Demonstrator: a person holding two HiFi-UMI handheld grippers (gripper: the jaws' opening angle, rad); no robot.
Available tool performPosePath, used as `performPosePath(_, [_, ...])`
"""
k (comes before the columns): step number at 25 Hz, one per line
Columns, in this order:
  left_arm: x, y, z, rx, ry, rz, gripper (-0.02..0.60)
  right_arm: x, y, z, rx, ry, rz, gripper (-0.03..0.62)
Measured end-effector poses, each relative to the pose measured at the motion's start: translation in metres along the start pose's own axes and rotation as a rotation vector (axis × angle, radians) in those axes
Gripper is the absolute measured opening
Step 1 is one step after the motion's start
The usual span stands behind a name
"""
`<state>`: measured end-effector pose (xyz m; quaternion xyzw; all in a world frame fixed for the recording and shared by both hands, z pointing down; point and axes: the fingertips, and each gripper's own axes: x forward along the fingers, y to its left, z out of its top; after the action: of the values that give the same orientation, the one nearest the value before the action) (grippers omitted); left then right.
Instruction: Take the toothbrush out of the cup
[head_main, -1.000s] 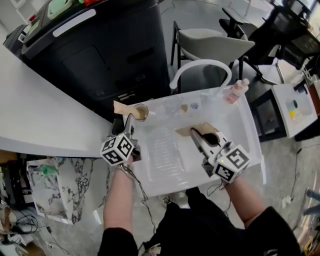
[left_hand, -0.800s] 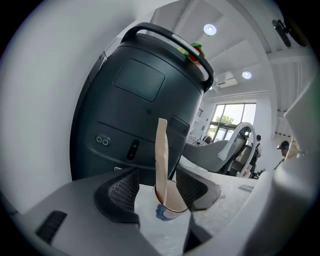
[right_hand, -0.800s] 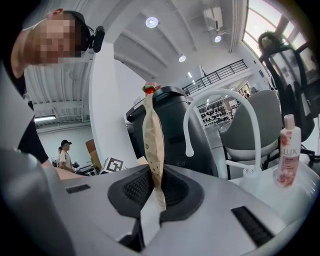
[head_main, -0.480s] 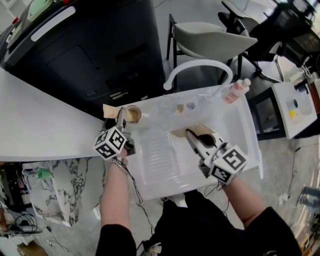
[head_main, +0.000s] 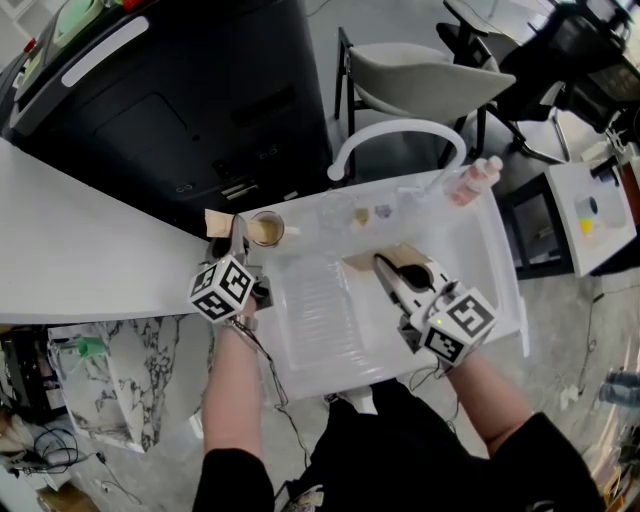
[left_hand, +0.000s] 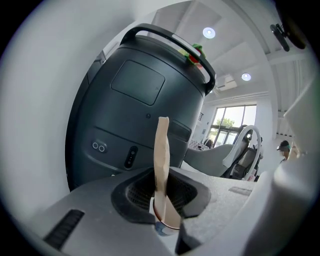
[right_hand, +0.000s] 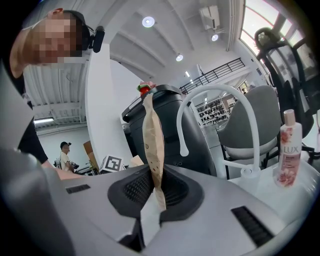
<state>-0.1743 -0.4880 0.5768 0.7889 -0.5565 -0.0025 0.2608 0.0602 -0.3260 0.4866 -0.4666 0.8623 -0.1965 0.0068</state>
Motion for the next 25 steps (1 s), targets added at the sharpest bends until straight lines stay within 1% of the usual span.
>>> performPosePath(7, [-0.029,-0.025,0.043,0.022,-0.112,-0.080,0.043,-0.007,0.013,0.011,-0.014,-0.034,-0.013,0.028])
performPosePath(10, [-0.051,-0.039,0.070,0.030,-0.171,-0.134,0.040,-0.010,0.022,0.019,-0.024,-0.056,-0.017,0.028])
performPosePath(13, [-0.078,-0.057,0.094,0.037,-0.212,-0.207,0.037,-0.013,0.034,0.027,-0.035,-0.077,-0.018,0.028])
performPosePath(17, [-0.118,-0.080,0.117,0.027,-0.233,-0.325,0.034,-0.018,0.052,0.035,-0.051,-0.101,-0.017,0.028])
performPosePath(19, [-0.140,-0.089,0.123,0.047,-0.236,-0.368,0.032,-0.019,0.063,0.038,-0.060,-0.112,-0.015,0.028])
performPosePath(21, [-0.163,-0.096,0.126,0.091,-0.237,-0.395,0.032,-0.019,0.075,0.039,-0.070,-0.119,-0.011,0.028])
performPosePath(25, [-0.208,-0.104,0.121,0.168,-0.224,-0.414,0.032,-0.021,0.101,0.041,-0.082,-0.132,-0.004,0.028])
